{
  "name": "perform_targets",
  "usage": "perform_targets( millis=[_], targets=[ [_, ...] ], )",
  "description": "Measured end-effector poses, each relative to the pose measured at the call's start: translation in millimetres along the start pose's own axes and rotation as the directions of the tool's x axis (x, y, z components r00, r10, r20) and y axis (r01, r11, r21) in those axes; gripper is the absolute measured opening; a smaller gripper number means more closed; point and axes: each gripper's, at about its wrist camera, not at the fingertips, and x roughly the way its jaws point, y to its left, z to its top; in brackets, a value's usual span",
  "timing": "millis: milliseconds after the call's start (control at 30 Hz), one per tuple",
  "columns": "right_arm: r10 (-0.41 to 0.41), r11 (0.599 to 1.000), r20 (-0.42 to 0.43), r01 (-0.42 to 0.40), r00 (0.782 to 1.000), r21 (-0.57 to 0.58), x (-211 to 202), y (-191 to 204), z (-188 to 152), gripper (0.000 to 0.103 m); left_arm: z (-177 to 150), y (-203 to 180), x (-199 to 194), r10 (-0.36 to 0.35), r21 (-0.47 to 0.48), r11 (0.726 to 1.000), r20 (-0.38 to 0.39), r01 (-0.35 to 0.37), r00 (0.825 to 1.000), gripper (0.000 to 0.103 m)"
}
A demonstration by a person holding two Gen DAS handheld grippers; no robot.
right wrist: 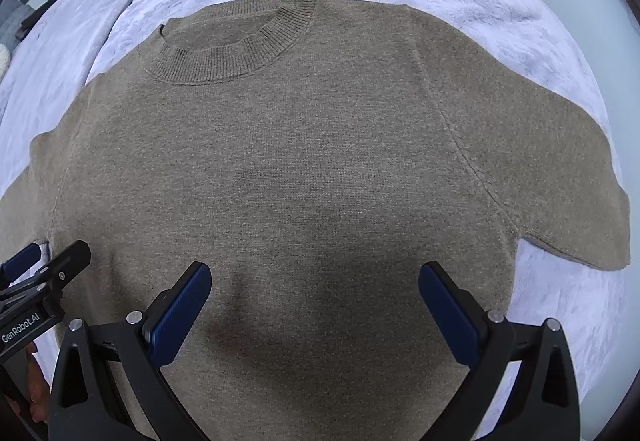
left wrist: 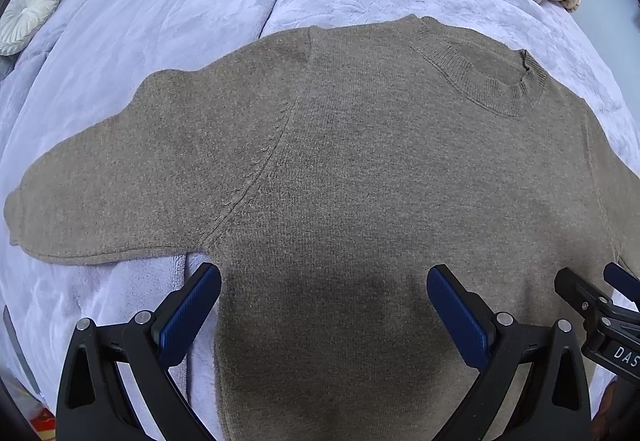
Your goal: Fold small clothes
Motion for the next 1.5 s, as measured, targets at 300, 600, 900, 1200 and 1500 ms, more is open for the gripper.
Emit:
perform_targets(
  millis=[300, 600, 900, 1200, 1500],
  targets=[
    [-0.004, 1.000, 0.012, 0.004, 1.000, -0.017, -3.0, 15.1, 0.3, 0.103, -7.9, 46.9, -1.5, -0.054, -0.060, 0.997, 0.004, 0.054, 0.999, 0.103],
    [0.058, 0.989, -0.021, -0.061, 0.998, -0.132, 5.3, 77.9, -11.0, 0.103, -44.4, 233.3, -10.0, 0.169, -0.397, 0.911, 0.106, -0.114, 0.980, 0.103],
    [0.067, 0.968, -0.043, -0.076, 0.997, -0.238, 12.5, 142.7, -15.3, 0.103, -62.6, 354.6, 5.5, 0.074, -0.649, 0.754, 0.237, 0.101, 0.969, 0.098],
    [0.155, 0.942, -0.072, -0.170, 0.985, -0.290, 10.7, 189.3, -30.5, 0.103, -69.6, 386.4, 1.4, -0.214, -0.619, 0.623, 0.453, 0.478, 0.865, 0.008],
    [0.277, 0.926, -0.054, -0.281, 0.959, -0.253, 2.2, 195.9, -49.8, 0.103, -16.1, 318.0, -60.1, -0.537, -0.248, 0.590, 0.590, 0.768, 0.603, 0.008]
  ],
)
